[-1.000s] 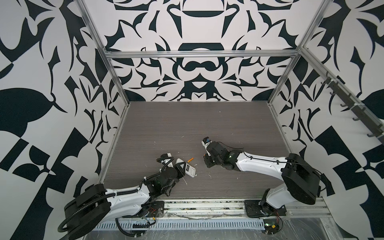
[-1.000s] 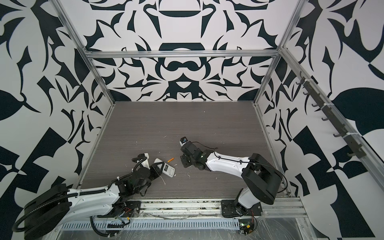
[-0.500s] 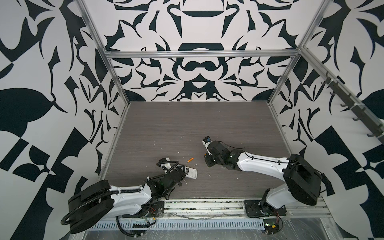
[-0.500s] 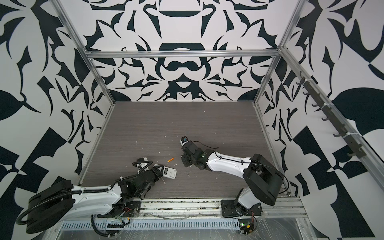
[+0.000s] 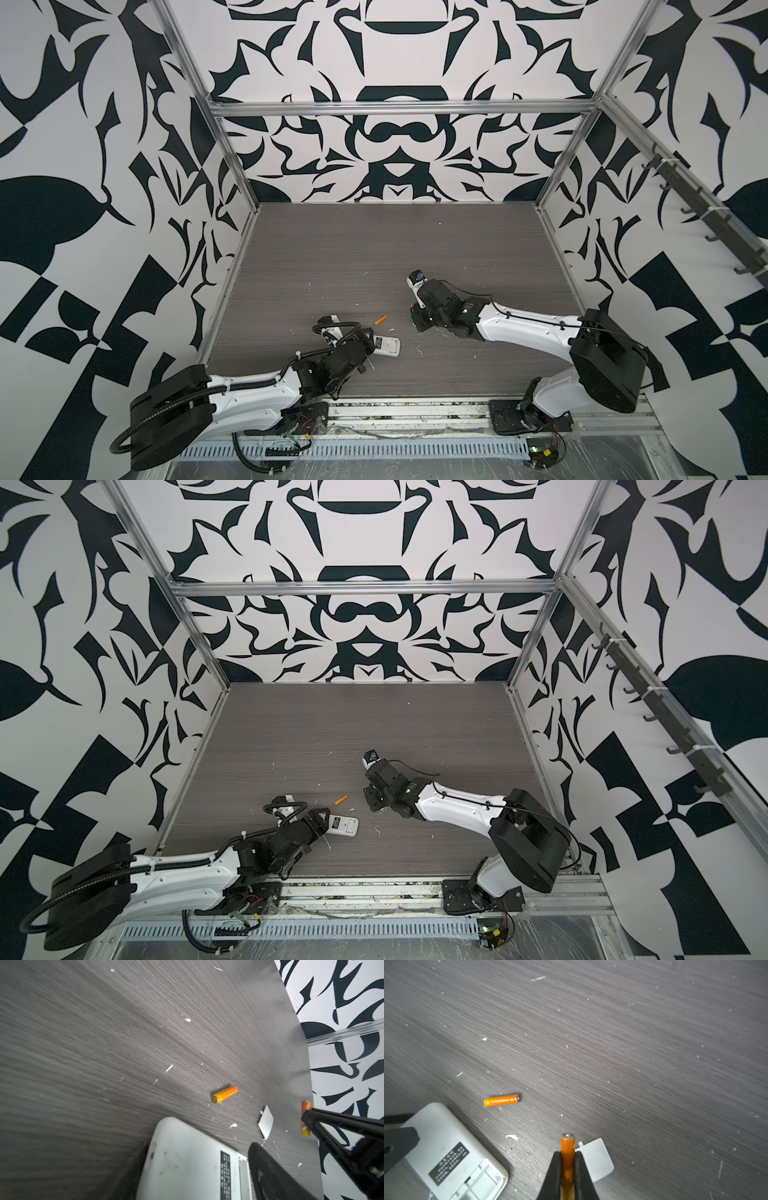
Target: Load the batteries into the remote control
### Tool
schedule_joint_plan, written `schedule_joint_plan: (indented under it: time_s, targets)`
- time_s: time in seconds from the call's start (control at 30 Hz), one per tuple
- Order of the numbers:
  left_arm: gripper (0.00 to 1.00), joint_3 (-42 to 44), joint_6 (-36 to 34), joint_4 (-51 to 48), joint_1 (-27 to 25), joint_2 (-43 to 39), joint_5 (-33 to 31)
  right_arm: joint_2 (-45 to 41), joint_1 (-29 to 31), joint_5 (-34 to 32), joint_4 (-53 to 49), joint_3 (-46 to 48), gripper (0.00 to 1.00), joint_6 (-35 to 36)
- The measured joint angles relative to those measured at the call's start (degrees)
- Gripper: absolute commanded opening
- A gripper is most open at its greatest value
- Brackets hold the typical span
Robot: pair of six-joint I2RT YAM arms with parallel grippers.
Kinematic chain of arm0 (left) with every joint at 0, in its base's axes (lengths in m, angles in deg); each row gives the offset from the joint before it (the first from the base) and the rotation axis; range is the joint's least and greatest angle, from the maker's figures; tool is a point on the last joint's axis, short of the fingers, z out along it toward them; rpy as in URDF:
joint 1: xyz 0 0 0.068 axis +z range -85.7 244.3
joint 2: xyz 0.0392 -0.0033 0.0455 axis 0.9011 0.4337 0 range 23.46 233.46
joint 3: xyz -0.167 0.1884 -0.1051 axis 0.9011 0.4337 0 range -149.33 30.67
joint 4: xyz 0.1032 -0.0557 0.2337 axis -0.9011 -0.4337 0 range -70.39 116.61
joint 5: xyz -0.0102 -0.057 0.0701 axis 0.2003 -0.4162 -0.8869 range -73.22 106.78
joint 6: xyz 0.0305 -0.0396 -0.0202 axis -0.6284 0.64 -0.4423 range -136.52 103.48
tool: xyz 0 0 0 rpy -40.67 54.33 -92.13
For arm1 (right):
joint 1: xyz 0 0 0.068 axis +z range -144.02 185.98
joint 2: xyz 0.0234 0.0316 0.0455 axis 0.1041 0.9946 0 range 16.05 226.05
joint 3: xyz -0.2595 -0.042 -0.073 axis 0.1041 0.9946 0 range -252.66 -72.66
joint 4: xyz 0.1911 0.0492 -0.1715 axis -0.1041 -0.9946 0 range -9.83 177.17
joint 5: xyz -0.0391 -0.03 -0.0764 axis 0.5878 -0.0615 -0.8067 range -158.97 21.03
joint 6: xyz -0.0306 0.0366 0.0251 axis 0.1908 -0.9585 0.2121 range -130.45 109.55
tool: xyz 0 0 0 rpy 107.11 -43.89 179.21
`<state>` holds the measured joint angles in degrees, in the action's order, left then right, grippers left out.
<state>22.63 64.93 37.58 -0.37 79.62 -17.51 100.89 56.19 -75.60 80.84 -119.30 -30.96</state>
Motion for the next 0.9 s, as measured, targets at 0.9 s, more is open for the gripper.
schedule_joint_plan:
  time_s: [0.9]
  targets:
    - [0.75,-5.0,-10.1,-14.7,4.7,-3.0,5.2,-4.0,0.0,1.0,-0.4,0.9,0.0,-0.6]
